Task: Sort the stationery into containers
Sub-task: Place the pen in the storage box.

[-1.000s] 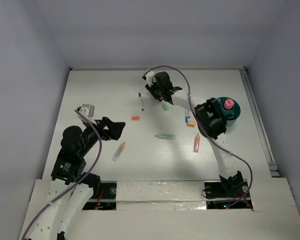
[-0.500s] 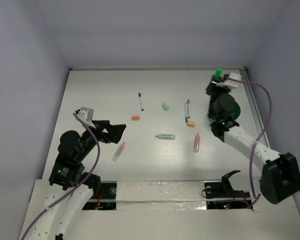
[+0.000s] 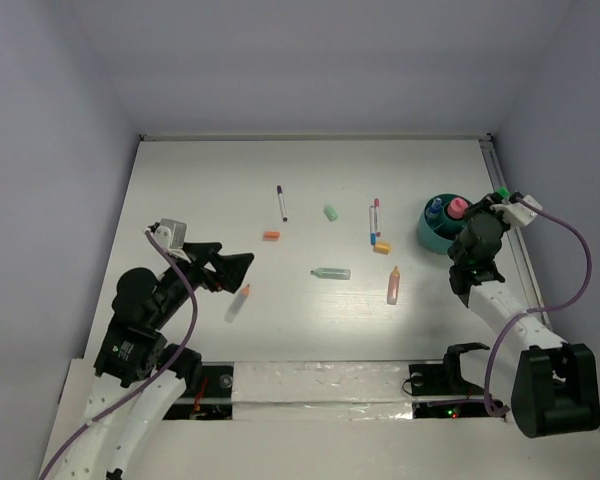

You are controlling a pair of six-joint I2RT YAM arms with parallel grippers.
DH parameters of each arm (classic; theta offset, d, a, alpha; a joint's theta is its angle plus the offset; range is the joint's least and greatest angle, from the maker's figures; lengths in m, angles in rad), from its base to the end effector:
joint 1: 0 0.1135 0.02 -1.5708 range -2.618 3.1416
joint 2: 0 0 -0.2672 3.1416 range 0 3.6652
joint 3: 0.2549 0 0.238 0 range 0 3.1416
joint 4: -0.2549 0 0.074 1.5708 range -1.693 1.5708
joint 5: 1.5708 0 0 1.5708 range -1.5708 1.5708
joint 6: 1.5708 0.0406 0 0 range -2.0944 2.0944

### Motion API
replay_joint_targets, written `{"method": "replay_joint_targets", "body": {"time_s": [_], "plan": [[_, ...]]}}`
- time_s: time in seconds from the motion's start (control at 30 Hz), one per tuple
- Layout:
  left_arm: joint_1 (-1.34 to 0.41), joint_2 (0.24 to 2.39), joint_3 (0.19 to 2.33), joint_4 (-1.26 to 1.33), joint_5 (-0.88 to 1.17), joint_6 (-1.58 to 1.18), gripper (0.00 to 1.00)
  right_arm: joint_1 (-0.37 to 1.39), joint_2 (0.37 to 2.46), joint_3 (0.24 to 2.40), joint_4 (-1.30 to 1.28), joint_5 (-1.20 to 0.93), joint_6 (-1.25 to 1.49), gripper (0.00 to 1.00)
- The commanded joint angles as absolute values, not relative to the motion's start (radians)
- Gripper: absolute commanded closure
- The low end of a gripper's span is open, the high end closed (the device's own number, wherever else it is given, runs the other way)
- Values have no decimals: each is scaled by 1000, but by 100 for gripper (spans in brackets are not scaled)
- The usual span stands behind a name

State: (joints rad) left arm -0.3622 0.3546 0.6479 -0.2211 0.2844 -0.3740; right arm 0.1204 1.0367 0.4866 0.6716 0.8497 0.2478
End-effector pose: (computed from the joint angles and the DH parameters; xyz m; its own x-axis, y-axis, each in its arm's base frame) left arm 0.0757 -0.0409 0.3385 -0.1571 -0.3155 -0.9358 0.5848 0.7339 -0.3455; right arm 0.2139 -0.0048 0.2865 0.2787 0.1968 -0.9400 0.6112 0.7186 0.3317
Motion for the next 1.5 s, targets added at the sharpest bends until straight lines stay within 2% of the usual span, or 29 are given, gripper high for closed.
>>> {"method": "replay_joint_targets", "body": {"time_s": [0.0,0.3,0.8,0.9,0.93,1.03,1.1,1.33,1.47], "plan": [[-376,338,644,-175,287,-364,1,52,1080,502,660,807,350,100],[-394,324,646,-175,284,-362,1,34,1135,517,537,732,440,100],[-413,321,646,-176,278,-360,1,34,1200,489,560,704,471,99],[-413,319,646,-175,278,-360,1,34,1183,482,538,689,492,90],[-413,319,646,-175,279,-360,1,34,1177,480,523,683,497,80],[-413,318,647,-175,279,-360,1,34,1144,491,456,680,517,65],[-413,319,644,-175,278,-360,1,34,1120,497,430,673,522,52],[-413,313,644,-172,279,-362,1,34,1040,554,289,658,522,49],[-413,310,644,-172,281,-362,1,34,1020,574,256,701,511,51]]}}
